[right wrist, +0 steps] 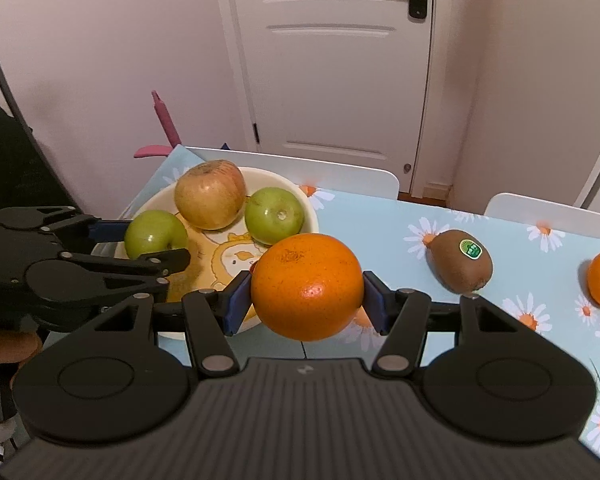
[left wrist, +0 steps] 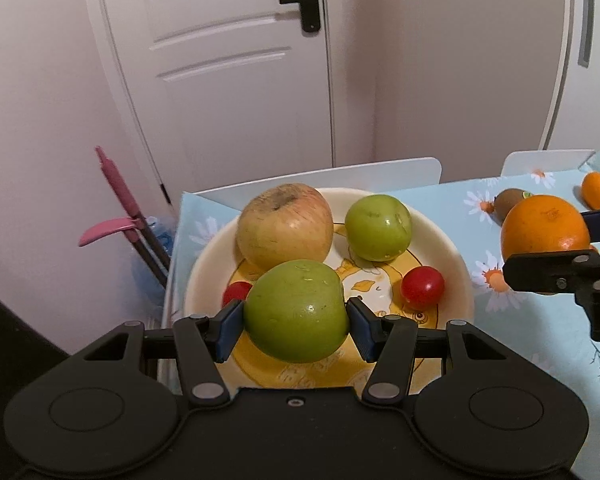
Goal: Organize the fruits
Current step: 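Carry the green apple and large orange to the cream bowl and release them inside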
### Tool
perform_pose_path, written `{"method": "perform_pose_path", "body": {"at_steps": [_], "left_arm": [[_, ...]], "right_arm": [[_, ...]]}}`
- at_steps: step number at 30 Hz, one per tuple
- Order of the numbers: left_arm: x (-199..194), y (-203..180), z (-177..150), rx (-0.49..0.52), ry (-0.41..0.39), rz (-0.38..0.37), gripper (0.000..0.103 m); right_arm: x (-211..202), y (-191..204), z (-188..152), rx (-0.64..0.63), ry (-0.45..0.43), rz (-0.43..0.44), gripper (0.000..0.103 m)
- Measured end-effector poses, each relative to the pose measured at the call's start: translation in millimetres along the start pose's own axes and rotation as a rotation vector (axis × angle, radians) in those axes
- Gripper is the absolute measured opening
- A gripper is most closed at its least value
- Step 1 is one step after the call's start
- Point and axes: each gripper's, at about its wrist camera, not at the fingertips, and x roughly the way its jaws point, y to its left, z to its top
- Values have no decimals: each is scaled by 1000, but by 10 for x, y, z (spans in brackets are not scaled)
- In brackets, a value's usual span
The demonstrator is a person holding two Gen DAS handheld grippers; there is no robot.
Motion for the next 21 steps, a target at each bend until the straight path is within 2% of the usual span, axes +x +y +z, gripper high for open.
{"method": "perform_pose_path", "body": {"at_steps": [8, 10, 12, 21], "left_arm": [[188, -35, 45, 26, 31, -3, 61], [167, -39, 44, 31, 18, 5, 66], [107, -38, 60, 36, -12, 13, 90], [-225, -6, 9, -9, -23, 61, 93]], "right_arm": [[74, -46, 25, 10, 15, -15, 73], [79, -62, 37, 11, 18, -12, 73], [77, -73, 49, 8, 22, -8, 73], [8, -129, 122, -45, 29, 43, 73]]}}
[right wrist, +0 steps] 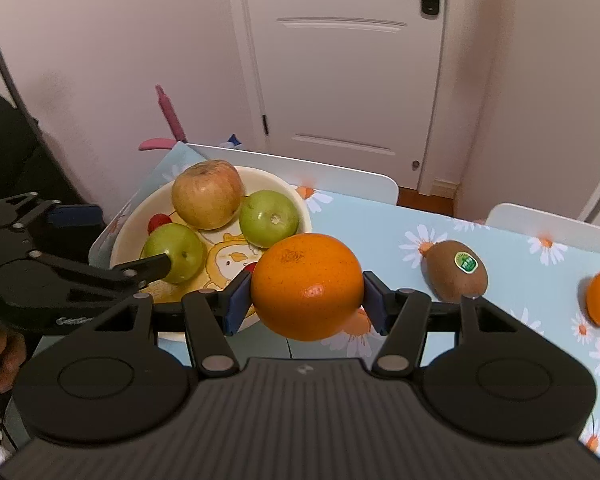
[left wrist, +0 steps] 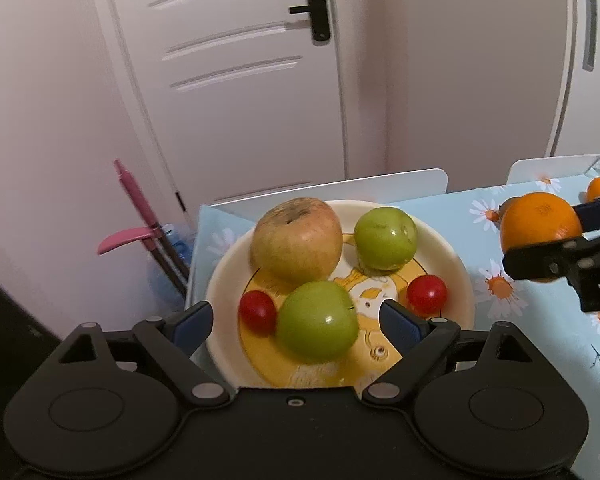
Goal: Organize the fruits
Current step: 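Carry the green apple and large orange to the cream bowl and release them inside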
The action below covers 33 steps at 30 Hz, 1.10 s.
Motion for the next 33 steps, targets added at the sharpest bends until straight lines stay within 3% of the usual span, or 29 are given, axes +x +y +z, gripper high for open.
{"method": "perform_pose_path", "body": {"at_steps": [13, 28, 30, 32, 33], "left_arm": [[-449, -24, -290, -100, 16, 48, 94], [-458, -6, -510, -121, 23, 59, 94], [-443, 10, -509, -121, 27, 58, 94], [-453, 10, -524, -120, 28, 56, 94], [-455, 10, -521, -119, 28, 54, 94]], "right_arm": [[114, 190, 26, -125, 26, 96, 73], [517, 526, -79, -235, 33, 162, 74], [496, 527, -75, -232, 13, 175, 82], [433, 523, -62, -230, -25, 168, 103], [407, 519, -48, -225, -40, 158, 103]]}}
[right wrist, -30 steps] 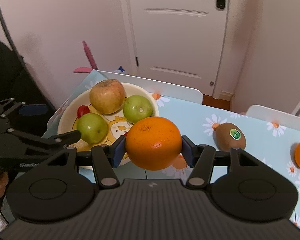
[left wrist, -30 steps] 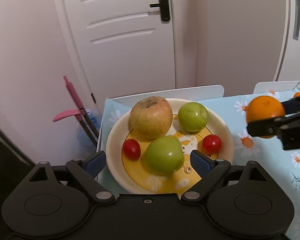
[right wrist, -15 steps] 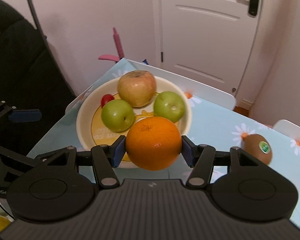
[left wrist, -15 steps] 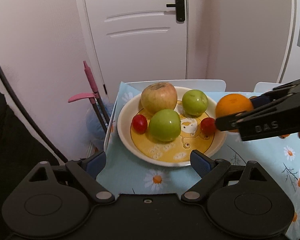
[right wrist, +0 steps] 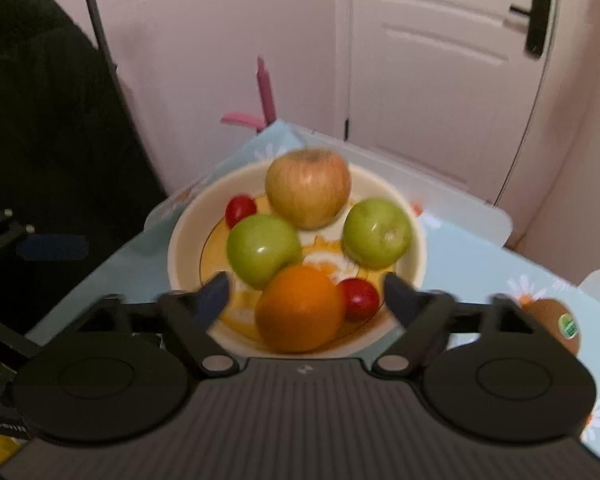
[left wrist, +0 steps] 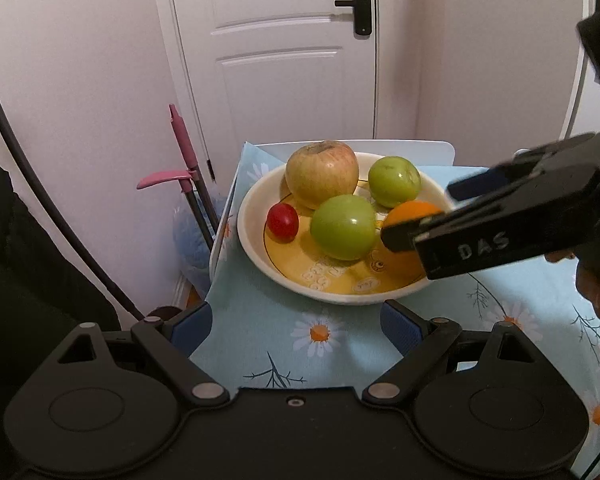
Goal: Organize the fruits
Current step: 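Carry the green apple and large orange to the cream bowl and release them inside, then withdraw both open tools from the bowl toward the remaining oranges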
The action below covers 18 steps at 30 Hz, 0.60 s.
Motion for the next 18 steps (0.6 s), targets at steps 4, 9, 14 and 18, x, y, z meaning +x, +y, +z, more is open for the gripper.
{"method": "perform_pose_path", "body": {"at_steps": [4, 9, 14, 18], "left_arm": [[-16, -23, 15, 1, -7, -3, 94], [-83, -34, 33, 8, -21, -2, 94], [-166, -29, 62, 15, -35, -3, 94], [-245, -35, 90, 16, -48, -8, 94]], "right_arm": [[-41, -47, 16, 42, 15, -12, 103], [-158, -74, -6, 71, 15, -26, 103], [-317, -56, 10, 87, 6, -47, 103], [-472, -62, 1, 111, -3, -67, 103]]}}
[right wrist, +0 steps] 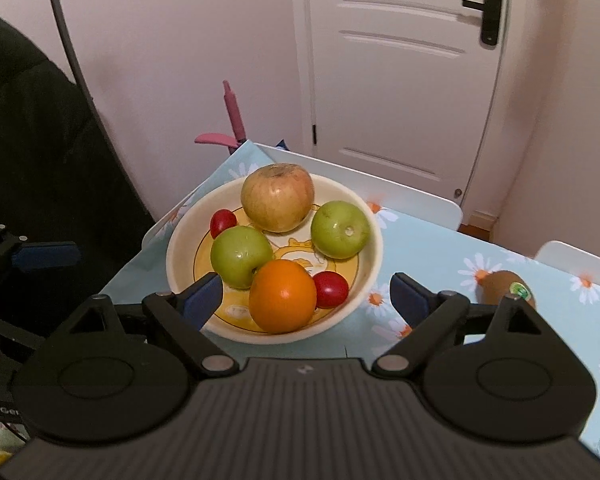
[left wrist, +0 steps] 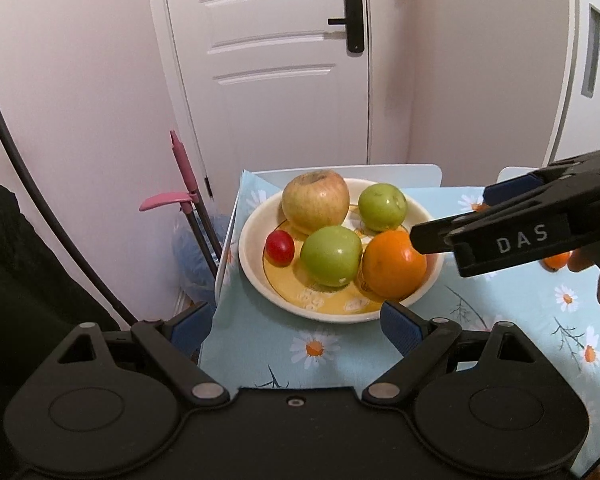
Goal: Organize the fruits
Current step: 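Withdraw both open tools from the bowl toward the remaining oranges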
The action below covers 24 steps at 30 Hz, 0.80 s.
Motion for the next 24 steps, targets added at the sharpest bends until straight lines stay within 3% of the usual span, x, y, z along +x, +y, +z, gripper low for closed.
{"method": "perform_pose_path", "body": {"at_steps": [13, 24], "left_arm": [[-252, -31, 224, 32, -42, -47, 94], [-378, -668, 398, 86, -80, -86, 100]], "right_arm": [[-659, -307, -76, 124, -52, -122, 103], [-1119, -1043, -373, 208, -78, -178, 103]]}}
